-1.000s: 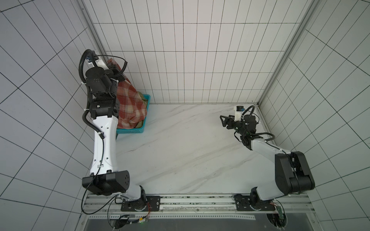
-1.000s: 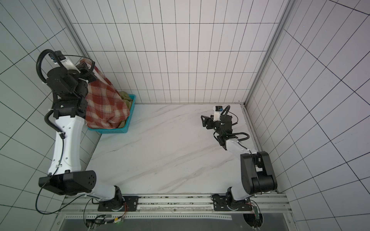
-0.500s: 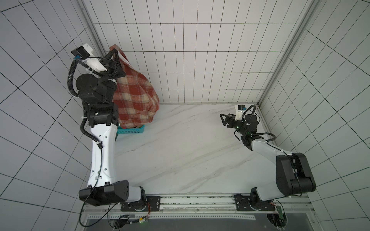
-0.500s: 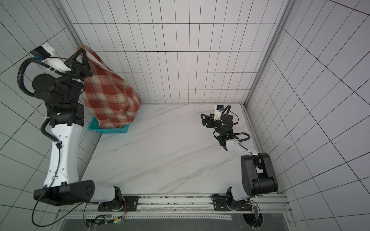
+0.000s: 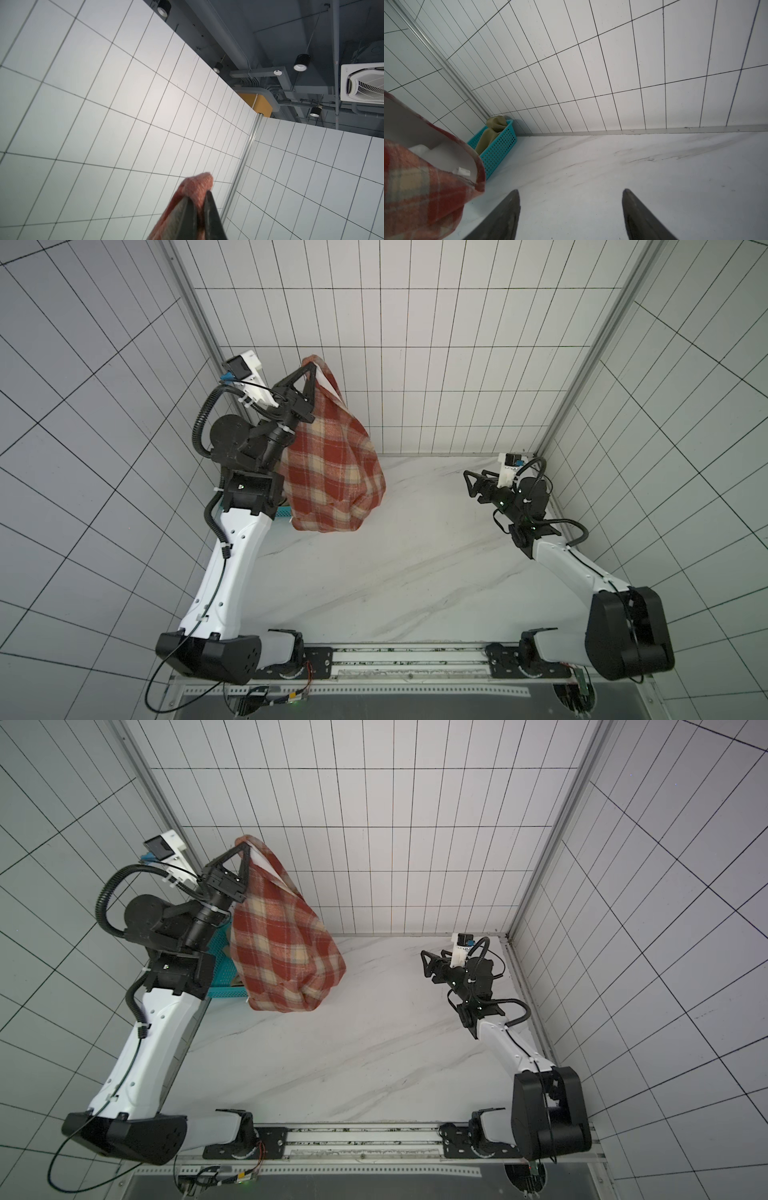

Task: Fold and stack skirts
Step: Place the skirt at the center of the table.

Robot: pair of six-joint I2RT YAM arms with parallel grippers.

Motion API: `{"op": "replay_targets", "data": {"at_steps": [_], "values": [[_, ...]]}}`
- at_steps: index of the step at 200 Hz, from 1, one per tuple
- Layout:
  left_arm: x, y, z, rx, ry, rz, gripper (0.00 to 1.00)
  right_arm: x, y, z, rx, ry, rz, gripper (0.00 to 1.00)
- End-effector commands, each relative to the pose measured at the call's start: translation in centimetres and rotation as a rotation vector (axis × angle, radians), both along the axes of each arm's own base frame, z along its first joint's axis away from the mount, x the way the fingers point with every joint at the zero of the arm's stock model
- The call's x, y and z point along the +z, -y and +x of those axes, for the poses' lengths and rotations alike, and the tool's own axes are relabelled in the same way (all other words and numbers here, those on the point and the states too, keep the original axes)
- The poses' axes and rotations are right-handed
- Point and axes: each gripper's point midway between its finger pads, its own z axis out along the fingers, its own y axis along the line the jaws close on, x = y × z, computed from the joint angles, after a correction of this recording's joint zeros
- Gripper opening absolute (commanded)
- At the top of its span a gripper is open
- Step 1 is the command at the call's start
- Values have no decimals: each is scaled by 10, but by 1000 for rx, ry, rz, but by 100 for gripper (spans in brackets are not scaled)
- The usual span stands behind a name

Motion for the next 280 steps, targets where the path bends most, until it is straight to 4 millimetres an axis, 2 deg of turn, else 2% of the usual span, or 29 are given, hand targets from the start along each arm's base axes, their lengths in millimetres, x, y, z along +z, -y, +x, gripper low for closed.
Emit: {"op": "replay_targets", "data": {"at_steps": [1, 29, 65, 107, 127, 144, 157, 160, 165, 178, 185, 192, 208, 235, 256, 280], "values": [[-4, 18, -24, -65, 18, -54, 0, -19, 13, -20, -56, -65, -39, 77], [-60, 51, -26, -111, -77, -89, 0, -23, 19, -43, -70, -89, -49, 77], [-134, 123, -22, -212, -208, -27, 0, -37, 27, -72, -92, -120, -38, 77], [-222, 199, 6, -341, -379, 25, 0, -49, 35, -87, -125, -158, -52, 78], [-259, 226, 18, -401, -446, 23, 0, -56, 36, -90, -129, -182, -54, 78], [-283, 240, 28, -433, -479, 8, 0, -62, 36, -92, -124, -204, -52, 78], [-290, 241, 33, -432, -482, -2, 0, -67, 31, -94, -98, -216, -49, 78], [-291, 241, 34, -433, -481, -1, 3, -68, 31, -95, -94, -220, -48, 78], [-291, 240, 34, -433, -478, 1, 9, -72, 30, -95, -87, -230, -45, 78], [-287, 233, 34, -432, -469, 2, 40, -78, 25, -99, -60, -255, -37, 77], [-285, 225, 34, -423, -467, 0, 49, -82, 21, -101, -41, -266, -28, 77], [-283, 214, 35, -408, -469, -3, 54, -87, 17, -104, -16, -276, -20, 77], [-285, 183, 35, -362, -502, 0, 57, -95, 8, -110, 27, -294, -10, 77], [-316, 128, 27, -251, -611, 59, 59, -114, -1, -119, 59, -340, -18, 77], [-358, 96, 13, -161, -743, 136, 59, -124, -16, -124, 102, -363, -25, 77], [-409, 77, -15, -121, -875, 204, 59, -141, -31, -125, 144, -413, -44, 77]]}}
